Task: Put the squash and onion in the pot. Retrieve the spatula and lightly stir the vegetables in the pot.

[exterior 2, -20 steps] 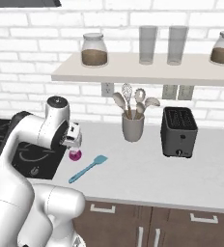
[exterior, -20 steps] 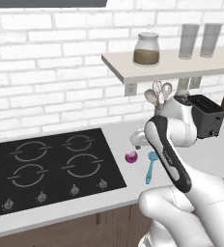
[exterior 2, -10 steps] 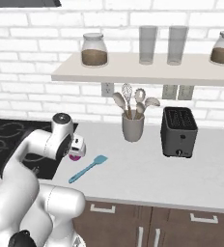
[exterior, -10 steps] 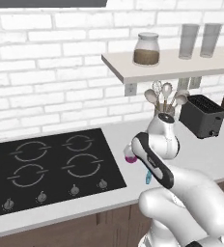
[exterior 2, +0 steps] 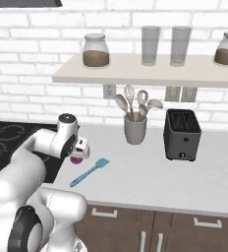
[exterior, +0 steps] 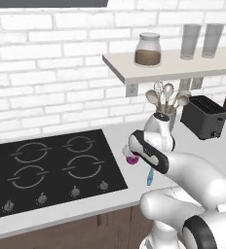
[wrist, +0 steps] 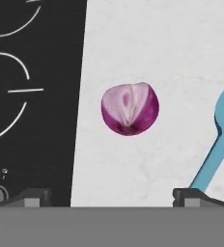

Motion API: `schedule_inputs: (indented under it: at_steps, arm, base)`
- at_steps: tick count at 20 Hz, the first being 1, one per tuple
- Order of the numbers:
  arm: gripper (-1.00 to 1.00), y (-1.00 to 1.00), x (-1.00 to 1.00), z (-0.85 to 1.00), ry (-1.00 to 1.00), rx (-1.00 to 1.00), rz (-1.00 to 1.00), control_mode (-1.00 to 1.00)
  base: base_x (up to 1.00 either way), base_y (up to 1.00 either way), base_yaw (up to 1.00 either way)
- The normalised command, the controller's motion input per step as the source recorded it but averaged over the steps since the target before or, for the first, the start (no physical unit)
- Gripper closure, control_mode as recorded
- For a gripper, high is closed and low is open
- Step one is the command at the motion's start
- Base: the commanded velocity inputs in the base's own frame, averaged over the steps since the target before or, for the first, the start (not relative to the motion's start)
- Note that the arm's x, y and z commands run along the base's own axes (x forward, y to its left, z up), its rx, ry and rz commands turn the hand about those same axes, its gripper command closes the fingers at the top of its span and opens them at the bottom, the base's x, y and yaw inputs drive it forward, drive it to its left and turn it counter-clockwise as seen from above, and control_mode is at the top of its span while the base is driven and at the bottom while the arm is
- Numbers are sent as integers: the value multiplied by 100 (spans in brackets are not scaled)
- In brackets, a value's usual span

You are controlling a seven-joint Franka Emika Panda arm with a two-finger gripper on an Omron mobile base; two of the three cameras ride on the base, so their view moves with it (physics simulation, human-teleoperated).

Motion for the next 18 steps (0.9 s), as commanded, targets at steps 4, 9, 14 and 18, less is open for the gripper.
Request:
schedule_inputs:
  at_steps: [4,9,14,18]
  arm:
    - [-100,0,45,-21,11,-3,0,-100]
    - [-100,0,42,-13,16,-2,0,-100]
    - [-100,0,39,-22,10,-2,0,-100]
    - [-100,0,24,-33,5,-5,0,-100]
  base:
    - [0,0,0]
    - [0,0,0]
    - [0,0,0]
    - [0,0,0]
